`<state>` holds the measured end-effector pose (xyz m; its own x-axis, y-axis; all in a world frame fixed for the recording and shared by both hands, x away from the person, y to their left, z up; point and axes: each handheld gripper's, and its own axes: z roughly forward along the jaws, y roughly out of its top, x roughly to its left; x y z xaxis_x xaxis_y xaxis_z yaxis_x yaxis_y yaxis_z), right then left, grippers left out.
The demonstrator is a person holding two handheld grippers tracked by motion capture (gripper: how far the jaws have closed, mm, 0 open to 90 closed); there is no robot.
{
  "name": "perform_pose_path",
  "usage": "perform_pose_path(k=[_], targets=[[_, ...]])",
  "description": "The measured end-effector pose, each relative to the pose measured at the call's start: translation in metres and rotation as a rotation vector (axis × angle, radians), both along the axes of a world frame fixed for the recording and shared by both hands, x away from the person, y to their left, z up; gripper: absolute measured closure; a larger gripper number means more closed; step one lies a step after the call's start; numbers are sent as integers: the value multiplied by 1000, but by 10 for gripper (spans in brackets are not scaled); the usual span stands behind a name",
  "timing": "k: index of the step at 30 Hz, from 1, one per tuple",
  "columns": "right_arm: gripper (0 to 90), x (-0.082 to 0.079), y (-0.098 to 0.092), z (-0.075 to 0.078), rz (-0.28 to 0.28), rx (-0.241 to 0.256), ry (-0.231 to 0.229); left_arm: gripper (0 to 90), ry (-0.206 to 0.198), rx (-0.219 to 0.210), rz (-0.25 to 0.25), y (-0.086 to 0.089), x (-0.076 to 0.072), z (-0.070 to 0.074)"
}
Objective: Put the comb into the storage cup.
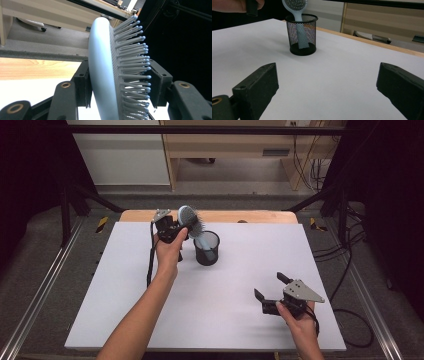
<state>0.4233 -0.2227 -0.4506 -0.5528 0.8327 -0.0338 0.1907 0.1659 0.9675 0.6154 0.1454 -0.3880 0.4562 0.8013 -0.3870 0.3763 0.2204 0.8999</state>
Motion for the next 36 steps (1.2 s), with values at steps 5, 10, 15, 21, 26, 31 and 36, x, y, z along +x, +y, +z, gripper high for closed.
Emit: perform_pose_path(k=[5, 10, 15, 21, 26, 31, 36], targets=[[41, 0, 0, 0, -2, 2, 0, 456, 4, -10, 5, 3, 0, -2], [41, 0, 0, 0, -2, -1, -1, 456, 7, -17, 5, 5, 1, -3], [40, 0, -1, 0, -4, 2, -1, 453, 7, -16, 9, 4, 1, -3], [40, -1, -2, 1, -4, 4, -3, 453, 6, -16, 8, 4, 1, -3], [41, -1, -2, 1, -3, 2, -3, 452, 5, -14, 6, 5, 1, -3], [40, -1, -2, 1, -3, 1, -2, 451, 4, -17, 6, 5, 0, -3], [40, -1, -1, 1, -2, 2, -1, 450, -1, -17, 1, 5, 1, -4]])
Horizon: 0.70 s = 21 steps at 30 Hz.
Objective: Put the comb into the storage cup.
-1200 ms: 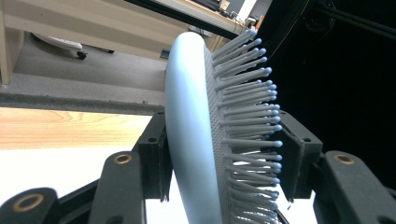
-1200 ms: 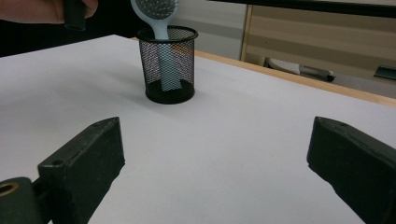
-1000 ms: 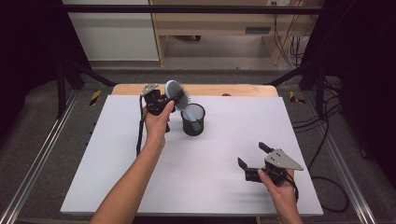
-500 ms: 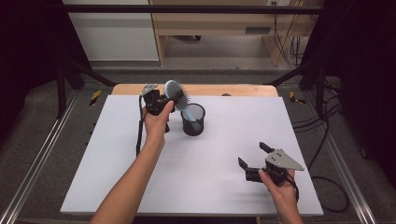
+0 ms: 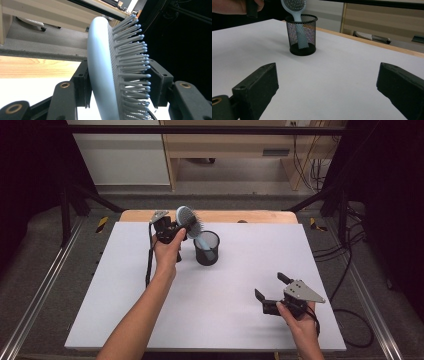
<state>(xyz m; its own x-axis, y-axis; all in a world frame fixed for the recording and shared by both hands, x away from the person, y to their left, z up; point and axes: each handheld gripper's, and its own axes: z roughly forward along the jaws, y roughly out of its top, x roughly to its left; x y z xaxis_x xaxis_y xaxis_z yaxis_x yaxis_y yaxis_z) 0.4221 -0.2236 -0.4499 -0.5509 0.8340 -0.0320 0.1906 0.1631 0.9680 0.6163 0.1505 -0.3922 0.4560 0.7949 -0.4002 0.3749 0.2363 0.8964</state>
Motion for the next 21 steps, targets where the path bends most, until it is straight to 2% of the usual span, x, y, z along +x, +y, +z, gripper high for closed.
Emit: perform_pose_path(k=[21], targets=[[39, -1, 0, 0, 7, 0, -1, 434, -9, 18, 4, -2, -1, 0]])
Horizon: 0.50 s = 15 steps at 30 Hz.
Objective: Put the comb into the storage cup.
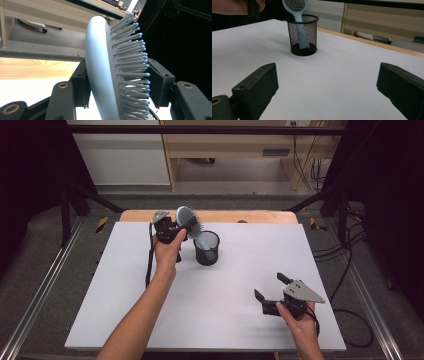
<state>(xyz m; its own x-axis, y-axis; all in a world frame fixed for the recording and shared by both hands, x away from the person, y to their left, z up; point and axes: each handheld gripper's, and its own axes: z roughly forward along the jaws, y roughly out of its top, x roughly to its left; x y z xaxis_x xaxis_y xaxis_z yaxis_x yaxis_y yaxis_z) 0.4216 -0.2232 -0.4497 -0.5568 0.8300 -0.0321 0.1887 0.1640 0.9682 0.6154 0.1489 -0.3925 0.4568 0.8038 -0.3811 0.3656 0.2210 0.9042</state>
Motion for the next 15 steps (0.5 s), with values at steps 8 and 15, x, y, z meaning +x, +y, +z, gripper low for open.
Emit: perform_pose_path(k=[8, 15], targets=[[38, 0, 1, 0, 1, -4, 0, 421, -9, 22, 0, -2, 0, 0], [38, 1, 0, -1, -1, 0, 2, 406, -20, 34, 4, -2, 0, -1]])
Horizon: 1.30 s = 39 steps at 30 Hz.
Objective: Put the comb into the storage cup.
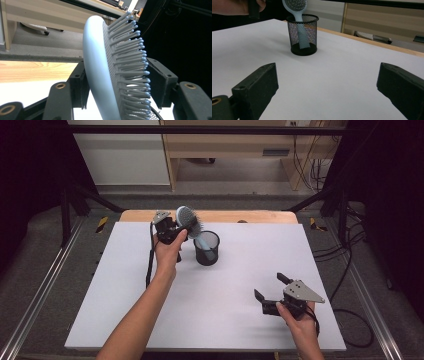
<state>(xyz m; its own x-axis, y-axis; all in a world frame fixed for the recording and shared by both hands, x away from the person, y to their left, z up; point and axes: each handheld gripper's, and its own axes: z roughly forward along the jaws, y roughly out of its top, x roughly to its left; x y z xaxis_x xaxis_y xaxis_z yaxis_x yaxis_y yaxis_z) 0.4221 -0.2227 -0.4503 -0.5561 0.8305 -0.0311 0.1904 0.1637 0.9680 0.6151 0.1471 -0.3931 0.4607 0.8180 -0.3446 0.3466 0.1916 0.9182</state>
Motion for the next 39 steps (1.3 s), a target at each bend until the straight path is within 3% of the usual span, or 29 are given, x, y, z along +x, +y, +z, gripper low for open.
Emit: perform_pose_path(k=[13, 20, 39], targets=[[37, 1, 1, -1, 4, -6, 2, 369, -12, 10, -5, 2, 1, -1], [37, 1, 2, -1, 5, -6, 2, 277, 1, 20, 4, 2, 3, -2], [37, 1, 2, -1, 6, -9, 3, 71, -28, 43, 13, 0, 1, 0]])
